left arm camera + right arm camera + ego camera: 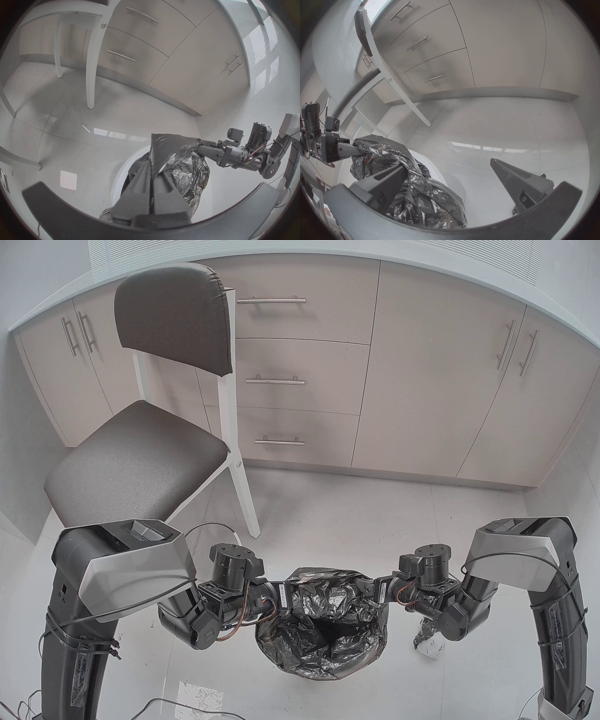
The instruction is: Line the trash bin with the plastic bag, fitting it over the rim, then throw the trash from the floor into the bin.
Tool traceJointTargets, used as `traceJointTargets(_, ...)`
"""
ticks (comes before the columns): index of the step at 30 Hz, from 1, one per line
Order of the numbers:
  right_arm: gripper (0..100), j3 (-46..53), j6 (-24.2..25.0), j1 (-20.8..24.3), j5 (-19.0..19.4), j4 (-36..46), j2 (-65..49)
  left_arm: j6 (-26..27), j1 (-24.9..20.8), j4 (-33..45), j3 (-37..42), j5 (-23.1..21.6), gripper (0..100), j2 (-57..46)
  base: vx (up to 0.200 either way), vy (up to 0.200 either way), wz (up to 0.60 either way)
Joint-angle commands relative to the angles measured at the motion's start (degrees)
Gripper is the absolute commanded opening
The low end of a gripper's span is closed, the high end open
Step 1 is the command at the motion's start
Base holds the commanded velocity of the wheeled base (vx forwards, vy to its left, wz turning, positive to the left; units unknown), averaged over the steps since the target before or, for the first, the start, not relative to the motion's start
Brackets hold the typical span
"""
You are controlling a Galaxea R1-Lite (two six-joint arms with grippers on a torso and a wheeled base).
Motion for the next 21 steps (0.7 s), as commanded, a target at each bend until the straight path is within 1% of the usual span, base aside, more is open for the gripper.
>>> traceJointTargets(1, 100, -0.3, 0.2, -0.1, 0.0, -0.1, 1.0, 0.0, 0.0, 0.0, 0.0, 0.0, 0, 0.0, 0.0, 0.0, 0.0)
traceJointTargets(10, 100, -1.3, 0.4, -1.0, 0.0, 0.0, 1.9, -0.2, 0.1, 0.6, -0.9, 0.0, 0, 0.5, 0.0, 0.0, 0.0)
traceJointTargets(11, 100, -1.5, 0.4, -1.0, 0.0, 0.0, 1.9, -0.2, 0.1, 1.4, -1.4, 0.2, 100, 0.7, 0.0, 0.0, 0.0)
traceJointTargets(15, 100, -1.6, 0.4, -1.0, 0.0, 0.0, 2.0, 0.0, 0.1, 4.7, -3.8, 3.1, 100, 1.1, 0.0, 0.0, 0.0)
traceJointTargets(21, 100, -1.8, 0.4, -1.1, 0.1, -0.1, 2.2, 0.0, 0.0, 7.0, -6.5, 6.5, 100, 2.2, 0.0, 0.0, 0.0)
